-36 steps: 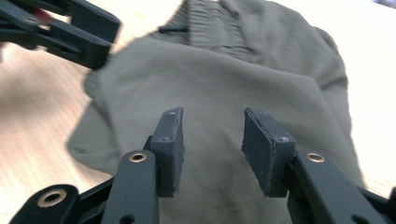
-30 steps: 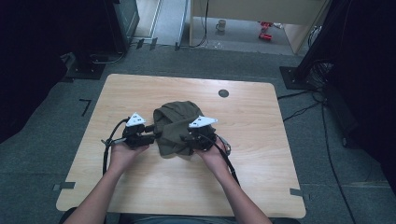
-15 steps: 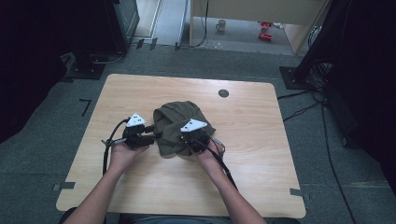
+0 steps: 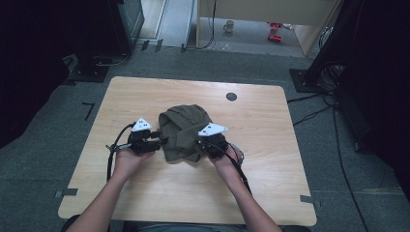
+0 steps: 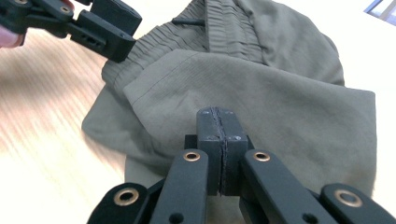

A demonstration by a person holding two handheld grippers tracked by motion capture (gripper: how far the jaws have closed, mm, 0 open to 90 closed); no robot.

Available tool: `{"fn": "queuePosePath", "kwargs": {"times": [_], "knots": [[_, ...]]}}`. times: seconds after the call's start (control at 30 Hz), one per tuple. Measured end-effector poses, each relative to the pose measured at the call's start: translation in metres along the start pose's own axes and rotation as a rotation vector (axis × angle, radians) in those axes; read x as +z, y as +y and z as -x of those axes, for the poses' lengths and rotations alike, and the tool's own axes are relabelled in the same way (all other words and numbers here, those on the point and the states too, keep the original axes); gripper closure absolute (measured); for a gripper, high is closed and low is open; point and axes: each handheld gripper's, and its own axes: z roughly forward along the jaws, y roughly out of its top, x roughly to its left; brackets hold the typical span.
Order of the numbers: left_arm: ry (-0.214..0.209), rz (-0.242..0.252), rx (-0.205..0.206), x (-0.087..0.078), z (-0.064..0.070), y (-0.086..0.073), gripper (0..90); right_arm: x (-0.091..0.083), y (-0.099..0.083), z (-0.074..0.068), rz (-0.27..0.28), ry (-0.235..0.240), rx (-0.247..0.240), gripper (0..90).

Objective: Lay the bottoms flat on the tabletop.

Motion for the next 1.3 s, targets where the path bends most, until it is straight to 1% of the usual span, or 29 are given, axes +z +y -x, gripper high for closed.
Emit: {"fn": "queuePosePath", "kwargs": {"times": [0.03, 0.07, 0.13, 0.17, 0.2, 0.27, 0.37, 0.5, 0.57, 0.6, 0.7, 0.73, 0.77, 0.83, 0.9, 0.93, 0.97, 1.0, 1.03, 1.07, 1.1, 1.13, 1.17, 1.23, 1.27, 1.3], "knots": [[-0.011, -0.003, -0.007, 0.002, 0.000, -0.001, 53.3, -0.007, -0.007, 0.003, -0.006, -0.007, 0.004, 89.8], [-0.011, -0.005, -0.001, 0.003, 0.000, -0.001, 53.3, -0.009, -0.009, 0.004, -0.008, -0.008, 0.004, 89.8], [-0.010, -0.004, 0.003, 0.004, 0.000, -0.002, 53.3, -0.015, -0.016, 0.007, -0.012, -0.008, 0.025, 89.7], [-0.010, -0.004, 0.003, 0.004, 0.000, -0.002, 53.4, -0.015, -0.016, 0.007, -0.012, -0.008, 0.025, 89.7], [-0.009, -0.012, 0.000, 0.006, 0.000, -0.002, 53.4, -0.019, -0.024, 0.010, -0.011, -0.006, 0.046, 89.6], [-0.006, -0.022, 0.001, 0.008, -0.001, -0.004, 53.4, -0.023, -0.033, 0.012, -0.023, -0.002, 0.059, 89.6], [-0.001, -0.030, 0.001, 0.009, -0.001, -0.005, 53.4, -0.029, -0.047, 0.013, -0.042, -0.003, 0.070, 89.1], [0.001, -0.036, 0.003, 0.010, -0.002, -0.006, 53.5, -0.039, -0.065, 0.016, -0.059, -0.004, 0.079, 85.1], [0.002, -0.038, 0.004, 0.011, -0.002, -0.006, 53.5, -0.042, -0.068, 0.017, -0.060, -0.005, 0.087, 84.2], [0.004, -0.041, 0.004, 0.011, -0.002, -0.007, 53.5, -0.050, -0.074, 0.022, -0.047, -0.012, 0.109, 82.2], [0.007, -0.044, 0.003, 0.012, -0.003, -0.007, 53.7, -0.060, -0.076, 0.028, -0.021, -0.032, 0.122, 79.9], [0.009, -0.046, 0.005, 0.013, -0.003, -0.008, 53.7, -0.060, -0.076, 0.028, -0.021, -0.032, 0.122, 79.9], [0.014, -0.051, 0.008, 0.015, -0.004, -0.008, 54.1, -0.065, -0.075, 0.035, 0.001, -0.041, 0.137, 78.8], [0.017, -0.049, 0.006, 0.017, -0.004, -0.008, 54.5, -0.067, -0.073, 0.041, 0.013, -0.048, 0.153, 78.8], [0.019, -0.050, 0.007, 0.018, -0.006, -0.008, 54.9, -0.069, -0.071, 0.047, 0.023, -0.067, 0.155, 79.2], [0.021, -0.052, 0.005, 0.019, -0.007, -0.008, 55.2, -0.069, -0.070, 0.050, 0.024, -0.070, 0.159, 79.5], [0.021, -0.052, 0.005, 0.019, -0.007, -0.008, 55.4, -0.069, -0.070, 0.050, 0.024, -0.070, 0.159, 79.5], [0.027, -0.052, 0.005, 0.023, -0.010, -0.008, 55.6, -0.065, -0.068, 0.060, 0.032, -0.079, 0.176, 78.5], [0.027, -0.052, 0.005, 0.023, -0.010, -0.008, 55.5, -0.065, -0.068, 0.060, 0.032, -0.079, 0.176, 78.5], [0.034, -0.045, 0.016, 0.026, -0.014, -0.007, 55.5, -0.061, -0.065, 0.068, 0.038, -0.080, 0.190, 77.6], [0.038, -0.045, 0.004, 0.028, -0.016, -0.006, 55.5, -0.058, -0.064, 0.073, 0.043, -0.077, 0.200, 77.5], [0.038, -0.045, 0.004, 0.028, -0.016, -0.006, 55.5, -0.058, -0.064, 0.073, 0.043, -0.077, 0.200, 77.5], [0.044, -0.053, -0.017, 0.030, -0.021, -0.002, 55.6, -0.051, -0.062, 0.079, 0.050, -0.066, 0.226, 76.7], [0.053, -0.047, -0.026, 0.032, -0.024, 0.001, 55.9, -0.042, -0.061, 0.083, 0.053, -0.050, 0.233, 76.0], [0.053, -0.047, -0.026, 0.032, -0.024, 0.001, 56.5, -0.042, -0.061, 0.083, 0.053, -0.050, 0.233, 76.0], [0.050, -0.048, -0.029, 0.033, -0.025, 0.002, 56.6, -0.033, -0.060, 0.082, 0.035, -0.030, 0.230, 74.0]]}}
